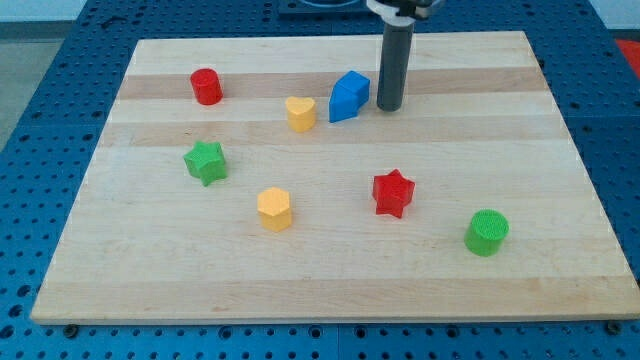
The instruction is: Slide the blue cube closer to the yellow heart and blue triangle
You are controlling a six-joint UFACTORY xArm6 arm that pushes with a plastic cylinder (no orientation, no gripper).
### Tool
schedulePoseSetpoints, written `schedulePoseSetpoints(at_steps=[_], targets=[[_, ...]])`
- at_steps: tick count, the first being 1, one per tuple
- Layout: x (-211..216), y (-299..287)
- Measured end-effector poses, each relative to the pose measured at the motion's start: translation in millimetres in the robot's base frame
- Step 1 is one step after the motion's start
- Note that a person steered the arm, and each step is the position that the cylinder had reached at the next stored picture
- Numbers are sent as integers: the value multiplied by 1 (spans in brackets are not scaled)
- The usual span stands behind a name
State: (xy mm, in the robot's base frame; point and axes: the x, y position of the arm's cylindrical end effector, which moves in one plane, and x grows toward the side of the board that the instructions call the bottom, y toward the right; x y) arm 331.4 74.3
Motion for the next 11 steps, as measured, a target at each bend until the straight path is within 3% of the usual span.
schedulePoseSetpoints(at_steps=[3, 4, 6, 9, 11], targets=[[-20, -62], [-34, -54], [-88, -76], [-30, -104], [-47, -123]])
